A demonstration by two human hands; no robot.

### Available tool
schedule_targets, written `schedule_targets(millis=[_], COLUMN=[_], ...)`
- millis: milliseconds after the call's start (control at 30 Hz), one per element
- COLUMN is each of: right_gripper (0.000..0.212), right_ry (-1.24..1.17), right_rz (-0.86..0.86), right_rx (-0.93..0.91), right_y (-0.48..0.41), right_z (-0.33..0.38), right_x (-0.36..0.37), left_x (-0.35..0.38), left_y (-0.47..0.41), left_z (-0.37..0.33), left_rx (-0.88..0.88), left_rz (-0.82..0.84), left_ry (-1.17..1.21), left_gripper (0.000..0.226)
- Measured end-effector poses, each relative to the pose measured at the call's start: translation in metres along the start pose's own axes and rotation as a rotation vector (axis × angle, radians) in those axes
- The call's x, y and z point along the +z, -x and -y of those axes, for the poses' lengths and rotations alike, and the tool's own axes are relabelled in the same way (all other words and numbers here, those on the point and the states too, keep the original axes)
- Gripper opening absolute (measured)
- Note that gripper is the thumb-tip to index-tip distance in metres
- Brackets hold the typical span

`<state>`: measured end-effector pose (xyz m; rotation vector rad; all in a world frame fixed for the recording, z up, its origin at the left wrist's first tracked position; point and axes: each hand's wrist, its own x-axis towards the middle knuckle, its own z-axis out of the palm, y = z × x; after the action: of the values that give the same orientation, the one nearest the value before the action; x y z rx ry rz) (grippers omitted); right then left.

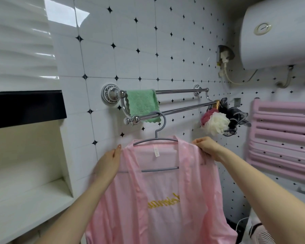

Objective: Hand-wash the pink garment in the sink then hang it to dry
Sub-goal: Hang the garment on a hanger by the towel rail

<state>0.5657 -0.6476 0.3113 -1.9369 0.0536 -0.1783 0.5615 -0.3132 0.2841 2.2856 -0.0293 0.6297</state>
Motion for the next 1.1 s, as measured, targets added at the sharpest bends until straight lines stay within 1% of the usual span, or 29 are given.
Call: schedule_targets(millis=[33,100,167,200,267,333,367,467,533,600,667,733,800,833,867,900,933,967,1033,1067,1100], right_gripper=[0.019,0.023,0.012,0.015,0.022,0.02,0.018,0.011,0.014,0.018,0.019,0.02,0.036,0.04,0.038,0.032,0.028,0.03,0.036,0.031,0.023], right_ry=[-0.032,-0.173,-0.267,-0.276,-0.323,-0.401,-0.434,-0.479,-0.413,-0.34,-0.368,-0.414,-0.457,-0.45,-0.414,-0.373,-0.346,-0.341,-0.363,-0.361,-0.35], right_rz=[-0.007,-0.048,-0.099,-0.131,-0.233,-0.323,-0.337,-0.325,-0.287,-0.198,-0.082,-0.076,-0.092,-0.084,-0.068,-0.055,-0.075,-0.13,-0.299,-0.354,-0.368], right_rx=[-0.032,-0.112,-0.175,-0.191,-0.169,-0.122,-0.101,-0.065,-0.037,0.045,0.162,0.202,0.205,0.191,0.156,0.114,0.078,0.062,0.094,0.109,0.112], right_y=[0.002,0.013,0.028,0.035,0.046,0.053,0.054,0.055,0.054,0.053,0.053,0.053,0.058,0.064,0.071,0.078,0.084,0.088,0.089,0.089,0.089], right_z=[-0.003,-0.013,-0.029,-0.039,-0.056,-0.062,-0.063,-0.065,-0.065,-0.064,-0.063,-0.067,-0.08,-0.088,-0.098,-0.108,-0.118,-0.125,-0.136,-0.138,-0.14], right_x=[0.0,-0.003,-0.006,-0.007,-0.004,0.0,0.0,-0.007,-0.011,-0.011,-0.008,-0.006,-0.006,-0.006,-0.005,-0.004,-0.002,0.001,0.005,0.005,0.004], left_x=[0.0,0.002,0.004,0.005,0.007,0.008,0.007,0.004,0.003,0.003,0.003,0.002,0.002,0.002,0.003,0.003,0.003,0.005,0.01,0.015,0.02], left_y=[0.0,-0.001,-0.003,-0.005,-0.007,-0.007,-0.007,-0.01,-0.011,-0.012,-0.013,-0.015,-0.014,-0.013,-0.011,-0.009,-0.008,-0.007,-0.006,-0.003,0.004], left_z=[0.002,0.005,0.005,0.004,0.0,-0.002,-0.002,-0.004,-0.006,-0.007,-0.007,-0.007,-0.008,-0.009,-0.01,-0.012,-0.014,-0.015,-0.015,-0.014,-0.014], left_rx=[0.001,0.034,0.047,0.038,-0.005,-0.047,-0.055,-0.055,-0.051,-0.052,-0.068,-0.089,-0.103,-0.097,-0.095,-0.093,-0.099,-0.109,-0.099,-0.05,0.036], left_rz=[-0.019,-0.081,-0.137,-0.143,-0.112,-0.079,-0.077,-0.076,-0.05,-0.03,-0.022,-0.034,-0.086,-0.127,-0.168,-0.2,-0.208,-0.198,-0.204,-0.281,-0.41], left_ry=[-0.004,-0.043,-0.081,-0.08,-0.056,-0.05,-0.06,-0.067,-0.051,-0.039,-0.041,-0.046,-0.08,-0.106,-0.13,-0.148,-0.156,-0.16,-0.161,-0.147,-0.113], left_gripper=[0.052,0.053,0.052,0.052,0.054,0.056,0.057,0.057,0.056,0.056,0.055,0.054,0.051,0.049,0.046,0.044,0.044,0.044,0.044,0.043,0.041])
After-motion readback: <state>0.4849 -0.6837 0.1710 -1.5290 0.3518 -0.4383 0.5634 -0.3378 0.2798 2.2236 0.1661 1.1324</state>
